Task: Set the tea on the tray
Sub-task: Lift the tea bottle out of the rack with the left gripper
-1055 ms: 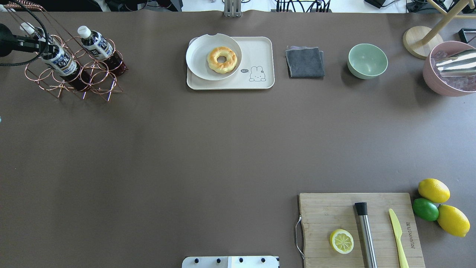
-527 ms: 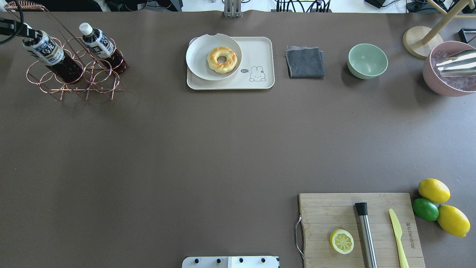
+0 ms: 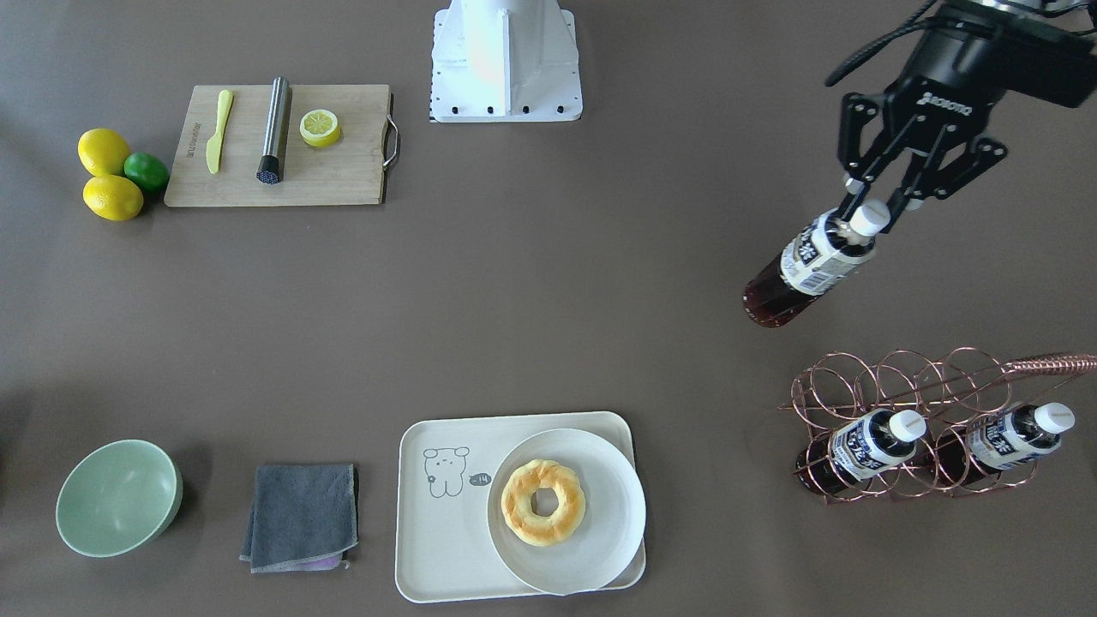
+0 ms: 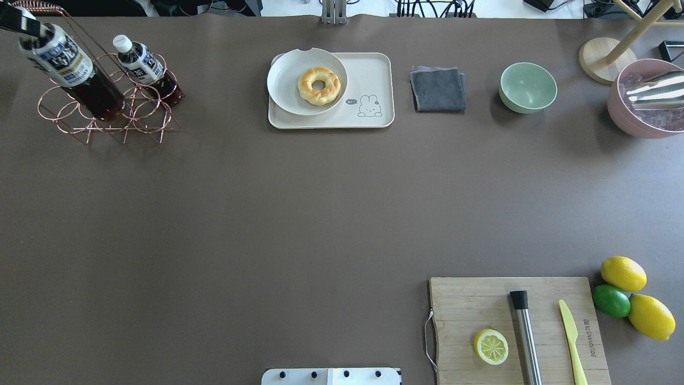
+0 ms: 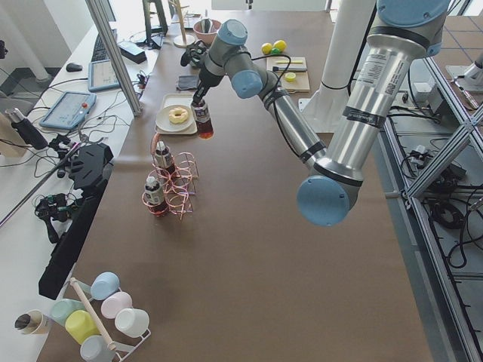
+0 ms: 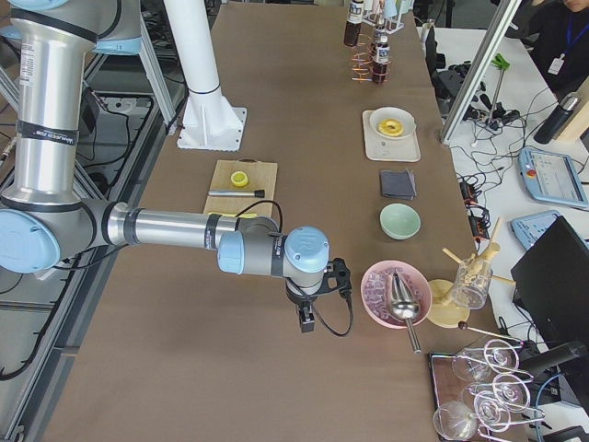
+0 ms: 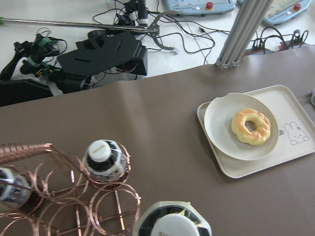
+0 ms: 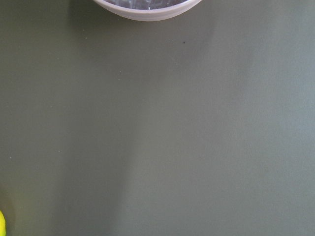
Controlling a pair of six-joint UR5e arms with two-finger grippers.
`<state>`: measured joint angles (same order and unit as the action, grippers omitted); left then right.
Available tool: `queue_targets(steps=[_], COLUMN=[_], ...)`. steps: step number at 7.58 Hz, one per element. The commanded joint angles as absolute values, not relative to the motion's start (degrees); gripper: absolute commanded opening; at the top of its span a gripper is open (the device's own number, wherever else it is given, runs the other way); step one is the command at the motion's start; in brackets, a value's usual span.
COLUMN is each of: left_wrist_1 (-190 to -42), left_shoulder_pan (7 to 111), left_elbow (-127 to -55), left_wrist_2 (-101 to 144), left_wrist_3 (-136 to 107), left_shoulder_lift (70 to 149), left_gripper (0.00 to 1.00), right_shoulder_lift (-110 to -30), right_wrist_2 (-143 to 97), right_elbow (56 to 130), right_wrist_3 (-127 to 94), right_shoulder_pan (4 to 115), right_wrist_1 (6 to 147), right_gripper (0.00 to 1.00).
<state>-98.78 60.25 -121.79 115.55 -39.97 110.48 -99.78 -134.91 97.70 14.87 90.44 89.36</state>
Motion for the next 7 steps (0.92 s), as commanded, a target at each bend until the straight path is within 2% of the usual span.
queue_targets(steps=[1,5,7], left_wrist_1=[-98.61,-98.44,-98.44], left_shoulder_pan=[41.38,25.35,23.99], left_elbow=[-118.93,-110.84,-107.68], left_wrist_2=[97.37,81.60,80.24], left_wrist_3=[-48.49,-52.73,-52.65], left_shoulder_lift=[119.24,128.39,130.07], left_gripper=[0.00,0.00,0.00], right_shoulder_lift=[-99.84,-99.76,-99.76], right_wrist_2=[-134.91,-135.00,-135.00], right_elbow=[97.73,97.73,97.73], right_wrist_3=[14.85,14.85,14.85], right_shoulder_pan=[90.44,90.44,90.44], right_wrist_1=[89.38,89.38,89.38], right_gripper=[1.00,1.00,1.00])
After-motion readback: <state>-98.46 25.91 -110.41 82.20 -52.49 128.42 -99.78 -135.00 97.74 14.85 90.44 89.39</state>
